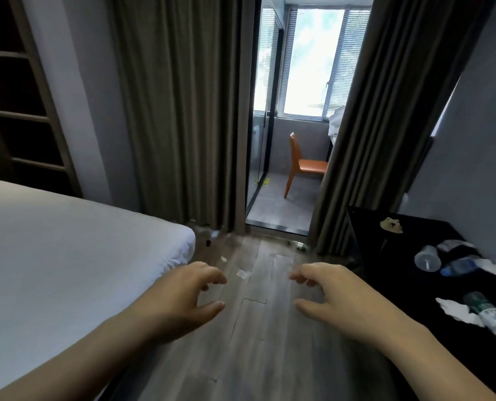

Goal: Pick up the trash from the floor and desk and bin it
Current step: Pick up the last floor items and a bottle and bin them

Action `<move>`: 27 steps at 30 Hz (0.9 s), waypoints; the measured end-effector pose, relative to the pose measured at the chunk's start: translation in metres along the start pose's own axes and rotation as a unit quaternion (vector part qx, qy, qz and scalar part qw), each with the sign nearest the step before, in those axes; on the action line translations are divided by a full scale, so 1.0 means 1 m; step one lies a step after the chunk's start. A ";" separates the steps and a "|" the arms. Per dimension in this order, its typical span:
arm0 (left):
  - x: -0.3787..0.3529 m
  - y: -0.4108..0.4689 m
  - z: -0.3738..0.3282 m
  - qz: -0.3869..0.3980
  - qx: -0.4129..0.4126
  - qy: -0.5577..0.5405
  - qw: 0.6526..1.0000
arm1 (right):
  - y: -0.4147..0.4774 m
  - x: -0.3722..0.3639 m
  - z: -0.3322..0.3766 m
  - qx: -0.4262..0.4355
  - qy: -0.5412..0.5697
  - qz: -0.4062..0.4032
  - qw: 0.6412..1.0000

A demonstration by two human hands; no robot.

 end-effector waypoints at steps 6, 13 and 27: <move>-0.041 0.096 0.062 0.008 -0.019 -0.011 1.000 | 0.100 -0.036 -0.048 -0.014 0.001 0.015 1.000; -0.077 0.219 0.162 0.035 -0.014 -0.043 0.998 | 0.236 -0.081 -0.091 -0.059 0.002 0.050 0.997; -0.153 0.434 0.273 0.100 0.002 -0.062 0.993 | 0.440 -0.145 -0.202 -0.119 0.018 0.072 0.990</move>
Point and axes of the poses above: each hand's wrist, its own y-axis towards the middle knuckle, its own x-axis out of the back of the hand, z = x × y, the point moved 2 cm from there along y, towards the middle knuckle, and after that the axes turned 10 degrees about -z, right-handed, at the moved point
